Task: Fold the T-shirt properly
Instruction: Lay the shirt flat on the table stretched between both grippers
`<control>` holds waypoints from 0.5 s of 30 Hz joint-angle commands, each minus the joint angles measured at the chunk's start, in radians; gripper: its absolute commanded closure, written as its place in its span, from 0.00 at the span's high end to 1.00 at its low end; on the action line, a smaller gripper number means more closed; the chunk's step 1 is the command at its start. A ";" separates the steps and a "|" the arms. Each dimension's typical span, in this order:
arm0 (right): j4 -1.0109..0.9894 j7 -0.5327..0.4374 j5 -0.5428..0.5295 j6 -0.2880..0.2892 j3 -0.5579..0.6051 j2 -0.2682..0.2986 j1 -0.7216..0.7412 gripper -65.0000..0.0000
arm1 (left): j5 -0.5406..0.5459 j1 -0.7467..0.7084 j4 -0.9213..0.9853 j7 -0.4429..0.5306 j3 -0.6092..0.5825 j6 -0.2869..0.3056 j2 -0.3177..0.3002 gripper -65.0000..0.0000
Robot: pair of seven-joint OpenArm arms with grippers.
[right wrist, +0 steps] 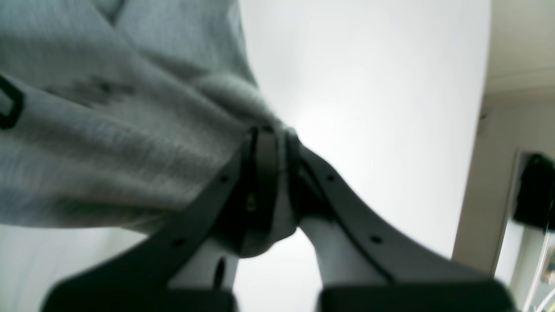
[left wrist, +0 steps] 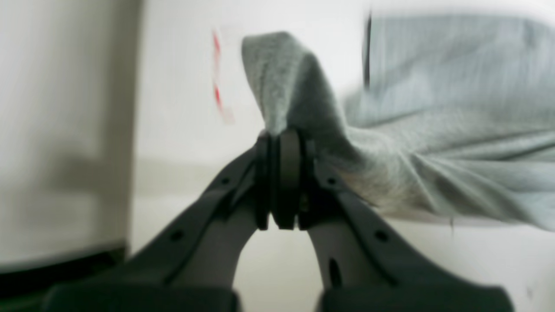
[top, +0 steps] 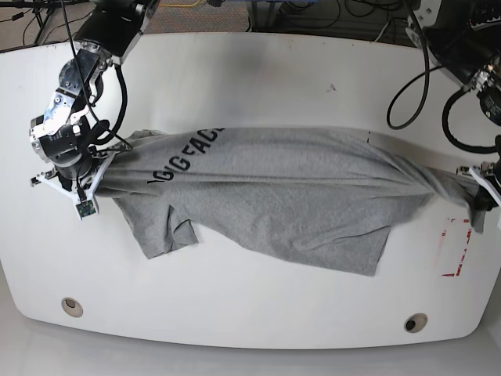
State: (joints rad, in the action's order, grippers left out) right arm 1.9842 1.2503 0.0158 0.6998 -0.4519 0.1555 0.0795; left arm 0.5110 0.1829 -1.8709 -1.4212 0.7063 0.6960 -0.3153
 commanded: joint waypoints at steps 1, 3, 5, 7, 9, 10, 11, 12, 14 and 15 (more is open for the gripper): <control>0.023 -0.019 0.006 -0.002 -0.005 0.014 -0.019 0.03 | 0.034 -0.044 -0.028 0.025 0.028 0.002 -0.026 0.00; 0.025 -0.019 0.006 -0.002 -0.005 0.014 -0.045 0.03 | 0.051 -0.090 -0.028 0.025 0.048 0.002 -0.028 0.00; 0.025 -0.019 0.006 -0.002 -0.005 0.014 -0.070 0.03 | 0.065 -0.130 -0.029 0.025 0.066 0.002 -0.028 0.00; 0.027 -0.019 0.006 -0.002 -0.005 0.014 -0.094 0.03 | 0.074 -0.168 -0.031 0.025 0.082 0.002 -0.028 0.00; 0.027 -0.019 0.006 -0.002 -0.005 0.014 -0.114 0.03 | 0.076 -0.199 -0.031 0.025 0.094 0.002 -0.028 0.00; 0.027 -0.019 0.006 -0.002 -0.005 0.014 -0.125 0.03 | 0.076 -0.210 -0.031 0.025 0.098 0.002 -0.028 0.00; 0.027 -0.019 0.006 -0.002 -0.005 0.014 -0.132 0.03 | 0.074 -0.219 -0.031 0.025 0.100 0.002 -0.028 0.00; 0.027 -0.019 0.006 -0.002 -0.005 0.014 -0.140 0.03 | 0.073 -0.230 -0.031 0.025 0.100 0.002 -0.028 0.00; 0.027 -0.019 0.006 -0.002 -0.005 0.013 -0.157 0.03 | 0.071 -0.244 -0.031 0.025 0.098 0.002 -0.028 0.00; 0.027 -0.021 0.006 -0.002 -0.005 0.013 -0.165 0.03 | 0.071 -0.254 -0.031 0.025 0.098 0.002 -0.028 0.00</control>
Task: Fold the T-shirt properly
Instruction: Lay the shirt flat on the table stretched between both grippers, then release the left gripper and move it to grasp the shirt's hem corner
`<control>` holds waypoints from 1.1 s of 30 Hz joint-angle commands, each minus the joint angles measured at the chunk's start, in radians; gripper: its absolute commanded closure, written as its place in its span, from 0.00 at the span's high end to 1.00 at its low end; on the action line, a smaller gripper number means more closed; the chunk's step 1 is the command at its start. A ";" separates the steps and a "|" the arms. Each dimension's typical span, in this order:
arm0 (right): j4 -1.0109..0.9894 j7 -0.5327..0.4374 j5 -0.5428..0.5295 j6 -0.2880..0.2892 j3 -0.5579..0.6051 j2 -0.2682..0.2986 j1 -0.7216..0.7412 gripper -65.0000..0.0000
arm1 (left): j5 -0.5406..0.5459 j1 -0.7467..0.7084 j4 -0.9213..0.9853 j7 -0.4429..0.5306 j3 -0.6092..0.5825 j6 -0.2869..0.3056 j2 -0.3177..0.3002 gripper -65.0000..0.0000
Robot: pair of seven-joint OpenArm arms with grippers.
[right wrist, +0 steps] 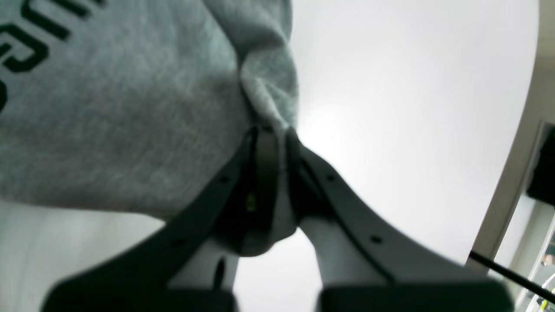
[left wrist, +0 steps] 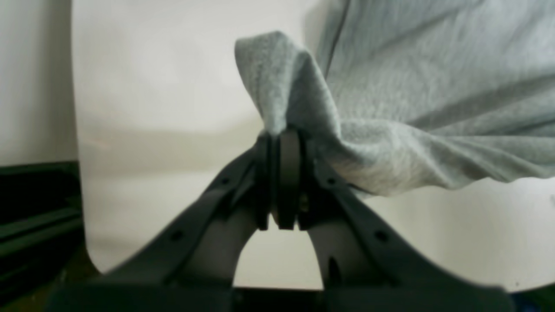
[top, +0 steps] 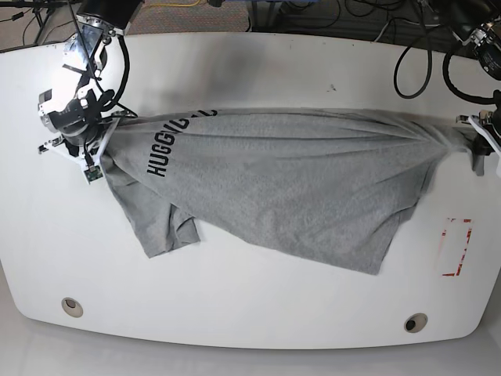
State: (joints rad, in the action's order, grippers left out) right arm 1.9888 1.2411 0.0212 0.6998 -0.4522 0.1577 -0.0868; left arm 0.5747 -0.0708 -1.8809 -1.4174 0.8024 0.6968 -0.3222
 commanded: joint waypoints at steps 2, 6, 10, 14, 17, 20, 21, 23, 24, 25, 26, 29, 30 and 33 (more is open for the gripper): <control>0.022 -0.013 0.001 -0.002 -0.004 -0.005 -0.011 0.03 | 0.006 -0.016 -0.021 0.021 0.001 0.001 -0.021 0.00; 0.022 -0.040 0.001 -0.002 -0.004 -0.027 -0.035 0.03 | 0.005 -0.039 -0.021 0.023 0.001 0.001 -0.033 0.02; 0.022 -0.053 0.001 -0.002 -0.004 -0.030 -0.051 0.03 | 0.008 -0.057 -0.019 0.023 -0.001 0.001 -0.039 0.22; 0.022 -0.053 0.001 -0.002 -0.004 -0.031 -0.051 0.03 | 0.003 -0.074 -0.018 0.025 -0.007 0.001 -0.041 0.47; 0.022 -0.053 0.001 -0.002 -0.004 -0.031 -0.051 0.03 | 0.003 -0.077 -0.018 0.025 -0.011 0.001 -0.042 0.62; 0.022 -0.053 0.001 -0.002 -0.004 -0.031 -0.049 0.03 | 0.008 -0.074 -0.019 0.023 -0.015 0.001 -0.042 0.66; 0.022 -0.053 0.001 -0.002 -0.004 -0.031 -0.049 0.03 | 0.011 -0.070 -0.021 0.021 -0.015 0.001 -0.041 0.66; 0.022 -0.053 0.001 -0.002 -0.004 -0.031 -0.046 0.03 | 0.012 -0.062 -0.023 0.021 -0.015 0.001 -0.039 0.66; 0.022 -0.053 0.001 -0.002 -0.004 -0.031 -0.044 0.03 | 0.017 -0.045 -0.023 0.021 -0.015 0.001 -0.039 0.66; 0.022 -0.053 0.001 -0.002 -0.004 -0.031 -0.043 0.03 | 0.023 -0.028 -0.023 0.021 -0.015 0.001 -0.038 0.66; 0.022 -0.053 0.001 -0.002 -0.004 -0.031 -0.043 0.03 | 0.032 -0.002 -0.021 0.021 -0.015 0.001 -0.038 0.66; 0.022 -0.053 0.001 -0.002 -0.004 -0.031 -0.041 0.03 | 0.044 0.064 -0.015 0.021 -0.016 0.001 -0.035 0.66; 0.022 -0.053 0.001 -0.002 -0.004 -0.031 -0.041 0.03 | 0.040 0.085 -0.013 0.021 -0.021 0.001 -0.032 0.66; 0.022 -0.053 0.001 -0.002 -0.004 -0.031 -0.041 0.03 | 0.014 0.167 0.004 0.021 -0.061 0.001 -0.004 0.66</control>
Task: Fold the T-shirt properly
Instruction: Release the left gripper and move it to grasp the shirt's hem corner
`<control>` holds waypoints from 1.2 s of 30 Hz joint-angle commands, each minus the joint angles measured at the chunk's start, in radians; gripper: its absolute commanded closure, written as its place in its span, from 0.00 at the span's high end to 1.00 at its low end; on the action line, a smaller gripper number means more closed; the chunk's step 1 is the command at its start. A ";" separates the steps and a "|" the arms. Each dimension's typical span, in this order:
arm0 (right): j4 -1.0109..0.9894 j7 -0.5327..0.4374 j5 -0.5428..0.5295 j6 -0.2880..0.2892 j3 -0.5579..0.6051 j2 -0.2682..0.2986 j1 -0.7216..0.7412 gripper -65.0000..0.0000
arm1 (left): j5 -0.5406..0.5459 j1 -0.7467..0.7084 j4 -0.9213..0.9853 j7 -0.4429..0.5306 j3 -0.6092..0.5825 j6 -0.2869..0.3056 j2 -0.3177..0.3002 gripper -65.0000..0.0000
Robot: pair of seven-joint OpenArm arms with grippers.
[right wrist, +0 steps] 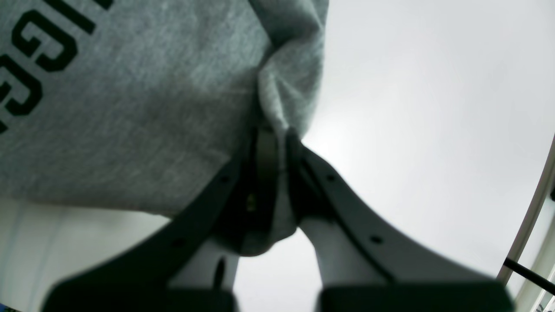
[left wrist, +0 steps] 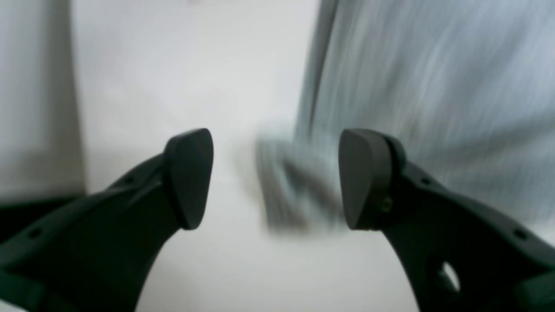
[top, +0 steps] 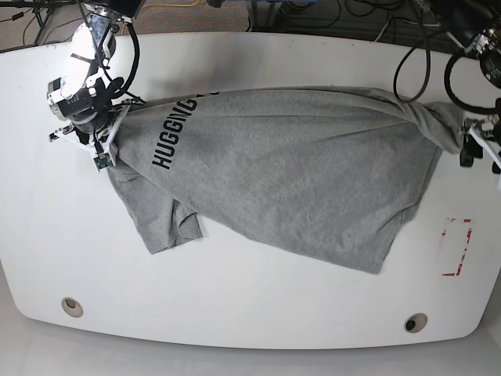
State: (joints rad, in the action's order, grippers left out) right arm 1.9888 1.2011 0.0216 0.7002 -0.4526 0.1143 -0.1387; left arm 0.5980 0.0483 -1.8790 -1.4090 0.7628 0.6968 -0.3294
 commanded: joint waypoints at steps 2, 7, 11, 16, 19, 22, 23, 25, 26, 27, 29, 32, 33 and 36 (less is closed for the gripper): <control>0.022 -0.014 0.001 -0.002 -0.004 0.011 0.011 0.03 | -0.042 0.107 0.032 0.018 -0.064 0.001 0.011 0.66; 0.020 -0.014 0.001 -0.002 -0.004 -0.014 0.012 0.03 | -0.138 0.261 0.190 0.046 -0.153 0.001 0.016 0.66; 0.020 -0.014 0.001 -0.002 -0.004 -0.023 0.012 0.03 | -0.189 0.361 0.347 0.119 -0.193 0.001 0.016 0.66; 0.020 -0.014 0.001 -0.002 -0.004 -0.032 0.012 0.03 | -0.264 0.453 0.543 0.248 -0.242 0.001 0.016 0.66; 0.020 -0.014 0.001 -0.002 -0.004 -0.037 0.023 0.03 | -0.310 0.503 0.671 0.323 -0.262 0.001 0.011 0.66; 0.020 -0.014 0.001 -0.002 -0.004 -0.038 0.029 0.03 | -0.341 0.554 0.812 0.399 -0.283 0.001 0.009 0.66; 0.020 -0.014 0.001 -0.002 -0.004 -0.038 0.030 0.03 | -0.346 0.565 0.846 0.419 -0.288 0.001 0.009 0.66; 0.020 -0.014 0.001 -0.002 -0.004 -0.038 0.034 0.03 | -0.359 0.592 0.947 0.480 -0.302 0.001 0.009 0.66; 0.020 -0.014 0.001 -0.002 -0.004 -0.038 0.034 0.03 | -0.364 0.603 0.981 0.503 -0.306 0.001 0.009 0.66; 0.020 -0.014 0.001 -0.002 -0.004 -0.040 0.034 0.03 | -0.372 0.615 1.027 0.532 -0.309 0.001 0.009 0.66; 0.020 -0.014 0.001 -0.002 -0.004 -0.040 0.038 0.03 | -0.384 0.640 1.103 0.590 -0.317 0.001 0.009 0.66; 0.020 -0.014 0.001 -0.002 -0.004 -0.041 0.050 0.03 | -0.399 0.666 1.205 0.667 -0.328 0.001 0.009 0.66; 0.020 -0.014 0.001 -0.002 -0.004 -0.041 0.050 0.03 | -0.401 0.671 1.226 0.682 -0.329 0.001 0.009 0.66; 0.020 -0.014 0.001 -0.002 -0.004 -0.041 0.052 0.03 | -0.402 0.692 1.324 0.750 -0.342 0.001 0.009 0.66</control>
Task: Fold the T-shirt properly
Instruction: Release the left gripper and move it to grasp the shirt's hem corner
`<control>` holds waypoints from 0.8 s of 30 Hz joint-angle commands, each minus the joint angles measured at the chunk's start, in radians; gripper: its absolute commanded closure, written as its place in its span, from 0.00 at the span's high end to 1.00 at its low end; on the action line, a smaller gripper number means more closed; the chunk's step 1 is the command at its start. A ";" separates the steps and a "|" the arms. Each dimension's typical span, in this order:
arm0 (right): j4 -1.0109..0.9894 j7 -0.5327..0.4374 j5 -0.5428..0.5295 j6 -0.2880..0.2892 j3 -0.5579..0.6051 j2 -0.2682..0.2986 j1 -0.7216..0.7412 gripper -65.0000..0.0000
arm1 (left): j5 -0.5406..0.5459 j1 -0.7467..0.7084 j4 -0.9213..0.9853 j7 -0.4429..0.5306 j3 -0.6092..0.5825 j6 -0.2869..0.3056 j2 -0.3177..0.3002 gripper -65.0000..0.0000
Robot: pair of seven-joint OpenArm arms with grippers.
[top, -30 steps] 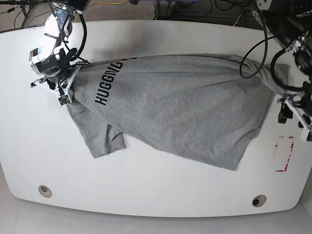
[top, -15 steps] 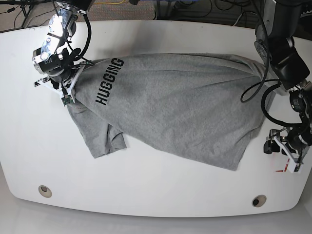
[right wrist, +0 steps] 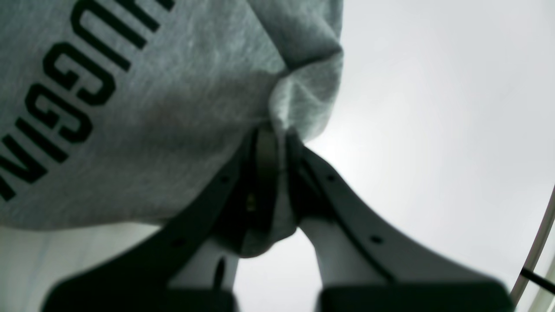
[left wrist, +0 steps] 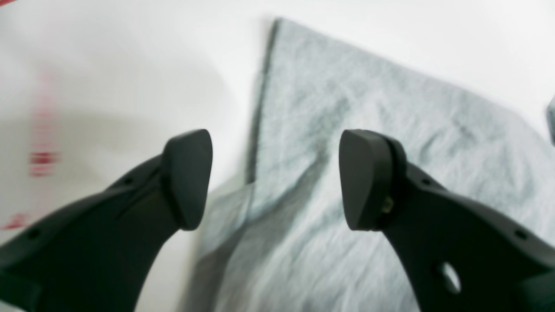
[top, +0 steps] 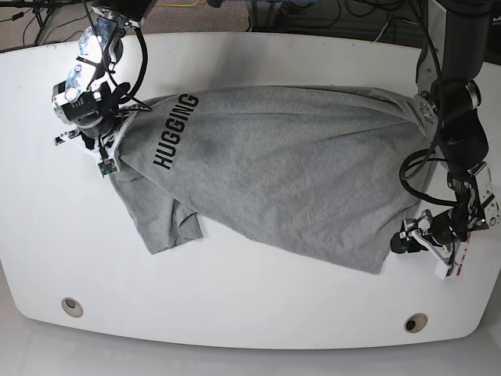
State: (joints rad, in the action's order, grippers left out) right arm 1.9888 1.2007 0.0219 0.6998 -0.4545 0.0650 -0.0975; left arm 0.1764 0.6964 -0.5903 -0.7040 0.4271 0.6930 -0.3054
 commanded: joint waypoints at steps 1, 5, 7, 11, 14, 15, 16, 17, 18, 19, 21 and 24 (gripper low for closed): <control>0.020 -0.014 0.000 -0.002 -0.002 0.008 0.012 0.03 | 0.019 0.050 0.068 0.066 -0.010 0.005 -0.015 0.66; 0.020 -0.014 0.000 -0.002 -0.002 0.011 0.014 0.03 | 0.019 0.058 0.148 0.129 -0.015 0.005 -0.015 0.66; 0.020 -0.014 0.000 -0.002 -0.002 0.012 0.014 0.03 | 0.019 0.055 0.168 0.154 -0.015 0.005 -0.015 0.66; 0.020 -0.014 0.000 -0.002 -0.002 0.014 0.014 0.03 | 0.019 0.050 0.184 0.200 -0.015 -0.031 -0.013 0.67; 0.020 -0.014 0.000 -0.002 -0.002 0.014 0.014 0.03 | 0.019 0.038 0.186 0.209 -0.017 -0.035 -0.011 0.67; 0.020 -0.014 0.000 -0.002 -0.002 0.014 0.014 0.03 | 0.019 0.033 0.186 0.209 -0.021 -0.039 -0.011 0.67; 0.020 -0.014 0.000 -0.002 -0.002 0.014 0.014 0.03 | 0.019 0.032 0.186 0.209 -0.030 -0.040 -0.011 0.67; 0.020 -0.014 0.000 -0.002 -0.002 0.014 0.014 0.03 | 0.019 0.030 0.186 0.209 -0.043 -0.040 -0.011 0.67; 0.020 -0.014 0.000 -0.002 -0.002 0.014 0.014 0.03 | 0.019 0.030 0.186 0.209 -0.050 -0.040 -0.011 0.67; 0.020 -0.014 0.000 -0.002 -0.002 0.014 0.014 0.03 | 0.019 0.029 0.186 0.209 -0.063 -0.040 -0.010 0.67; 0.020 -0.014 0.000 -0.002 -0.002 0.014 0.014 0.03 | 0.019 0.029 0.186 0.209 -0.083 -0.040 -0.008 0.67; 0.020 -0.014 0.000 -0.002 -0.002 0.014 0.014 0.03 | 0.019 0.029 0.186 0.208 -0.115 -0.040 0.008 0.66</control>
State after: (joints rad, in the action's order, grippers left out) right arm 1.9888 1.2011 0.0219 0.7002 -0.4538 0.0669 -0.0959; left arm 0.1810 0.6895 -0.3897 -0.5056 0.3256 0.6449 -0.3012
